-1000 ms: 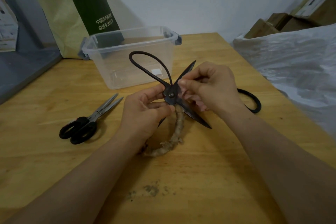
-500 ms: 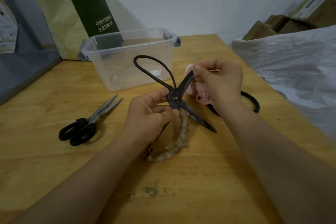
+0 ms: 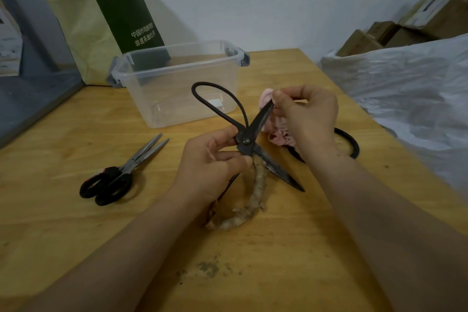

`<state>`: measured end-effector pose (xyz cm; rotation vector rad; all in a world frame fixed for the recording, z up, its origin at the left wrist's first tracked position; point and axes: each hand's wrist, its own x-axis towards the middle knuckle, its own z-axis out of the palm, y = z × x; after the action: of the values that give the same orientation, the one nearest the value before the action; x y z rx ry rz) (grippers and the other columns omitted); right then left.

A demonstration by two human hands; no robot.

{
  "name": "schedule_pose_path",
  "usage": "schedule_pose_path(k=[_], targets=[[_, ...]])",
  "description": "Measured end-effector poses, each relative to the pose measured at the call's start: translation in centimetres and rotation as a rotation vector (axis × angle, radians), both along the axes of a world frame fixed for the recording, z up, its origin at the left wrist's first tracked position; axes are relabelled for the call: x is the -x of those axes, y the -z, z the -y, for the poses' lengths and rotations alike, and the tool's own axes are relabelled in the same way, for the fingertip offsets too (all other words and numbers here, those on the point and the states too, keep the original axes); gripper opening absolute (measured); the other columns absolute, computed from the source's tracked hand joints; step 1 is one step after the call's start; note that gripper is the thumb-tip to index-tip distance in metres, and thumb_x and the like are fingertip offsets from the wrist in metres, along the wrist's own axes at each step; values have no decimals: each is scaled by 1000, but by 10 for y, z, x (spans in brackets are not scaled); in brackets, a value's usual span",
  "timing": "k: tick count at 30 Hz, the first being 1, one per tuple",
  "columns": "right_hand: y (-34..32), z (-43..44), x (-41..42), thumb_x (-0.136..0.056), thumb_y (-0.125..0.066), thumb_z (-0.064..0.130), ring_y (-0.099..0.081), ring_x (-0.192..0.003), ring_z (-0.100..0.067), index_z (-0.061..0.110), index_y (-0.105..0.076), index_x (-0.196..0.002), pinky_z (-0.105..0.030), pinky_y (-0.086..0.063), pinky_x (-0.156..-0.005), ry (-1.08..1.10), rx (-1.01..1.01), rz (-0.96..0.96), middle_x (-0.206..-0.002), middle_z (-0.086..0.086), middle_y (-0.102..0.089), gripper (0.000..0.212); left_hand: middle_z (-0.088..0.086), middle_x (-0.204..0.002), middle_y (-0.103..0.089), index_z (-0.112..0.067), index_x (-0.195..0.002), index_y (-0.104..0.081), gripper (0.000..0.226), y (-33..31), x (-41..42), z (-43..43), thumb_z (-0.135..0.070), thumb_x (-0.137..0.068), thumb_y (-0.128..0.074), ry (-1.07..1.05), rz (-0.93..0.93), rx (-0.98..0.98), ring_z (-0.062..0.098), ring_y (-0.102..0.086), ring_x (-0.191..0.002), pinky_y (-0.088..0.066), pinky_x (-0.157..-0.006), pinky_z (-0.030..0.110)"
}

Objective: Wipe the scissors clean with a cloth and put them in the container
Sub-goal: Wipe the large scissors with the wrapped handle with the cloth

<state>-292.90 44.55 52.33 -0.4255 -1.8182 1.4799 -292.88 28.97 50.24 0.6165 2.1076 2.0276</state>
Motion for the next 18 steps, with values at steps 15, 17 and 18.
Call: schedule_pose_path(k=[15, 17, 18], targets=[[12, -29, 17, -80, -73, 18, -69, -82, -20, 25, -65, -71, -40, -57, -80, 158, 147, 18, -83, 0, -70, 14, 2, -100, -69, -13, -104, -64, 46, -2, -3, -3, 20, -72, -65, 21, -2, 12, 11, -71, -73, -56, -69, 20], [9, -40, 12, -78, -74, 18, -69, -85, -20, 23, -67, -74, -37, -57, -79, 199, 185, 13, -86, -2, -71, 10, -3, -93, -70, -21, -92, -64, 47, -2, -4, -4, 21, -72, -65, 21, -10, 11, 10, -71, -71, -55, -66, 18], [6, -43, 8, -77, -74, 17, -69, -84, -17, 22, -68, -76, -32, -57, -78, 188, 176, 11, -85, -2, -71, 8, -5, -90, -72, -22, -90, -65, 47, -2, -3, -2, 21, -72, -64, 7, -9, 8, 11, -71, -71, -55, -66, 18]])
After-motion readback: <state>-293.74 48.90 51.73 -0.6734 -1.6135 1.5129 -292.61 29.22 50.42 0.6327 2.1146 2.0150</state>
